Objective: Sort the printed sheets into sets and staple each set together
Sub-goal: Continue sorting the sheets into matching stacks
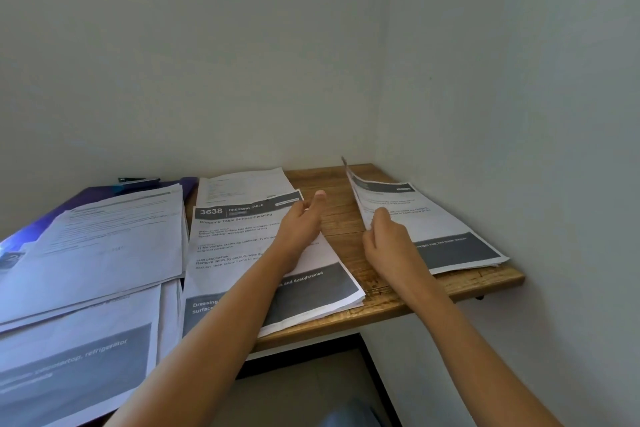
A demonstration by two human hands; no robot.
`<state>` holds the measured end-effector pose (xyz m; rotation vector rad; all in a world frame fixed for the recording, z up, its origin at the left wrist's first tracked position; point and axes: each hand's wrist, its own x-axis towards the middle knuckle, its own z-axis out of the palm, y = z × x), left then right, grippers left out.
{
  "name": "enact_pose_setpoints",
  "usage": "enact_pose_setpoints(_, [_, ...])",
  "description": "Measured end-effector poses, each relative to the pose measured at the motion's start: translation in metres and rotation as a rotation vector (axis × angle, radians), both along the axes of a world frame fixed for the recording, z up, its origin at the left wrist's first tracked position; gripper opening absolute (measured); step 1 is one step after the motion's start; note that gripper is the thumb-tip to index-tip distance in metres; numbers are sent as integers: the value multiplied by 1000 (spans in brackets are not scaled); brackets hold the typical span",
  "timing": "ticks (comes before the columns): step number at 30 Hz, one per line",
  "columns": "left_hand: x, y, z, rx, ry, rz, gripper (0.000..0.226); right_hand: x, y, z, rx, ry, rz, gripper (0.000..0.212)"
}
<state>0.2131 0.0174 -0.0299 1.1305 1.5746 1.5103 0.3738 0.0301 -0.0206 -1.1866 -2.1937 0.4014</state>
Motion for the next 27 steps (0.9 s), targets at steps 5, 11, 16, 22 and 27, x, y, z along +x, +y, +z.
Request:
enact_pose_setpoints(5, [8,-3,11,-2,-263,-106,68,-8,-25,-2,71,-19,68,6])
enact_pose_setpoints(11, [3,-10,18,27,-414,-201,52,-18,-51,0,87,-125,217,6])
enact_pose_setpoints(16, [-7,-8,19,42,-546,-68,32,-13,-51,20,-89,-104,354,19])
enact_pose_setpoints(22, [-16,-11,26,35,-632,-62,32,2,32,54,132,181,69,53])
enact_pose_setpoints(27, [-20,-16,28,63,-632,-135,27,-2,103,59,-150,190,-7,97])
